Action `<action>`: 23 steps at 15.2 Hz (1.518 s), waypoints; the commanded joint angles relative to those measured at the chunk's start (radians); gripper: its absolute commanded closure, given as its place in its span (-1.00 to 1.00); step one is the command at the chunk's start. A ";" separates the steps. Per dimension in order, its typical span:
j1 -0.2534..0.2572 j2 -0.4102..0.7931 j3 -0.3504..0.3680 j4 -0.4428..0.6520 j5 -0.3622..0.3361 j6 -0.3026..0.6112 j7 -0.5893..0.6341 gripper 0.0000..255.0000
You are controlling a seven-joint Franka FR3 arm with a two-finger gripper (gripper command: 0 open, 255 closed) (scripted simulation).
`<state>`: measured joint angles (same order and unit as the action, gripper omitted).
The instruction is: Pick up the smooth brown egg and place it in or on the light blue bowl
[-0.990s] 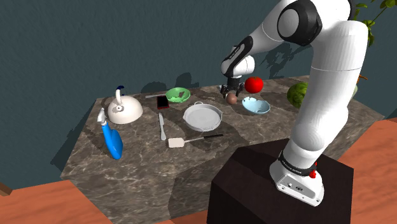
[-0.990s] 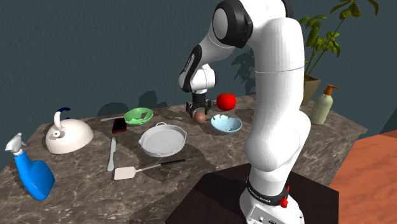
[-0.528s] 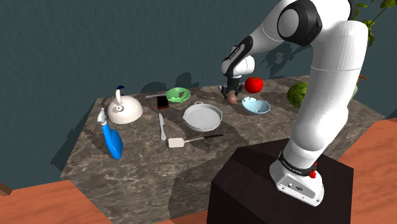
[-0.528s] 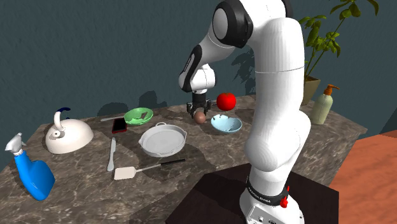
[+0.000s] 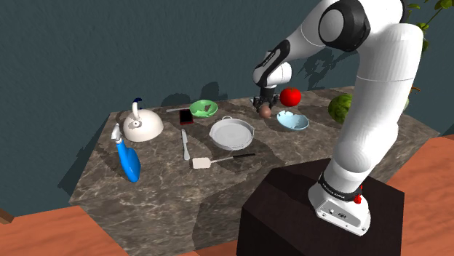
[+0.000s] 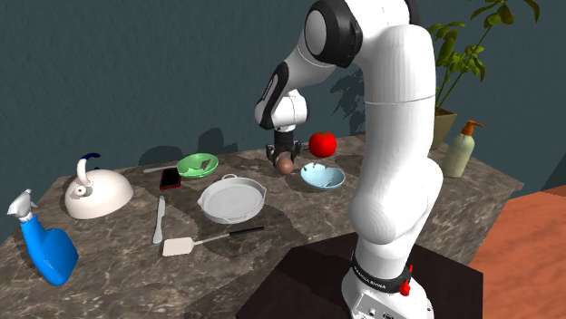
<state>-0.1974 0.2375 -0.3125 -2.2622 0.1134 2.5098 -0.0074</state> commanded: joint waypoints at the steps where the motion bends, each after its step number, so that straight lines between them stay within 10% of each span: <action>1: 0.004 -0.021 -0.005 0.000 -0.012 -0.020 0.008 1.00; 23: 0.013 -0.234 -0.032 0.047 -0.118 -0.267 0.065 1.00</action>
<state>-0.1806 0.0200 -0.3404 -2.2005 0.0022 2.2436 0.0618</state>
